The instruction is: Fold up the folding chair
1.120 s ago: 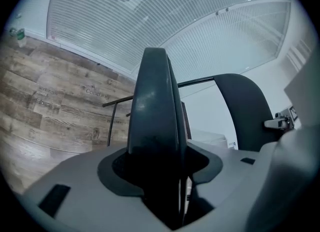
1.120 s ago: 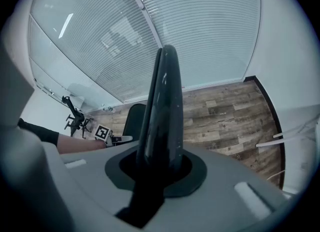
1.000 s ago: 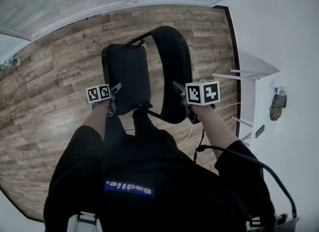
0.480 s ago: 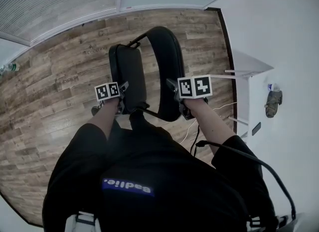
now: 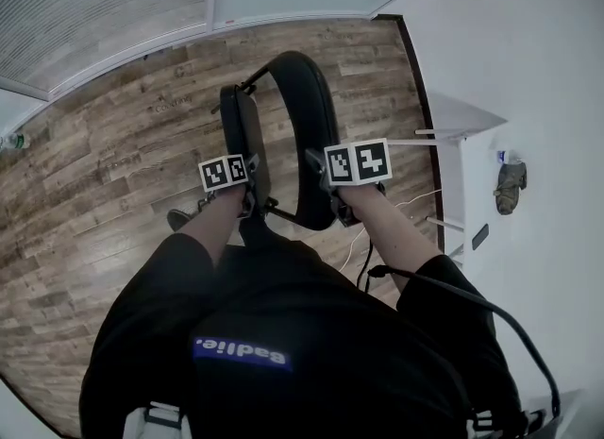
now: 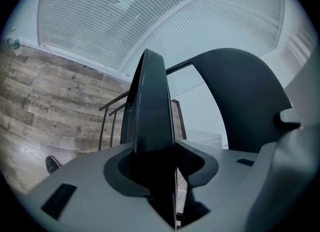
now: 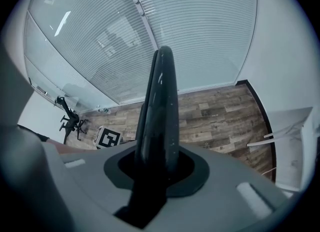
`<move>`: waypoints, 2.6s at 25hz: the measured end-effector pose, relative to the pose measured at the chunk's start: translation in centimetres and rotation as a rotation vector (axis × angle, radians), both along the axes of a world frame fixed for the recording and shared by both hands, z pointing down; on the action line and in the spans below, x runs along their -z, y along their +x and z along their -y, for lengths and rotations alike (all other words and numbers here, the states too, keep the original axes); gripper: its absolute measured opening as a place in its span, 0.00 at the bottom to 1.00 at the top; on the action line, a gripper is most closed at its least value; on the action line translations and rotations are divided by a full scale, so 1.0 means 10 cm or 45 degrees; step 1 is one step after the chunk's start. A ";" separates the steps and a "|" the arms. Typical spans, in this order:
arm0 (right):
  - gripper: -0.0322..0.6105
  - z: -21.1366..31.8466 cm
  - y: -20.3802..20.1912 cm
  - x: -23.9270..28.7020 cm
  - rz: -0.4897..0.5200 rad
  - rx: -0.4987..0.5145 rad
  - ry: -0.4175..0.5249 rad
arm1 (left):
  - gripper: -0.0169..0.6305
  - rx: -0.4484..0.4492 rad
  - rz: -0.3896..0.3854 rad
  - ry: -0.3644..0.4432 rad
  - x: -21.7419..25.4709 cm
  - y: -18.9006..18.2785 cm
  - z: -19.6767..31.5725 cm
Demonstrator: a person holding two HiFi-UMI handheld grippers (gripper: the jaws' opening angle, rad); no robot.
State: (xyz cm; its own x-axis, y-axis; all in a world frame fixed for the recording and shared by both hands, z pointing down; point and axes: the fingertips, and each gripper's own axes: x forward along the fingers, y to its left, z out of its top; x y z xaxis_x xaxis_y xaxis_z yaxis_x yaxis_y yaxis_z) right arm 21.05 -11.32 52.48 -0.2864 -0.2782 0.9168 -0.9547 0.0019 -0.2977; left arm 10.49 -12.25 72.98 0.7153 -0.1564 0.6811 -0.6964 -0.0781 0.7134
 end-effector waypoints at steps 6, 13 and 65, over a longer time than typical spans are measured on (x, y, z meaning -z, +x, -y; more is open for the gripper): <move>0.17 0.02 -0.09 0.06 -0.028 0.018 0.011 | 0.24 -0.048 -0.013 0.020 0.08 0.30 -0.03; 0.15 0.00 -0.02 0.08 -0.061 0.010 0.003 | 0.24 -0.090 0.031 0.030 0.11 0.55 -0.07; 0.16 -0.08 0.53 0.08 -0.229 0.097 -0.005 | 0.28 -0.392 -0.242 0.447 1.98 0.27 -0.42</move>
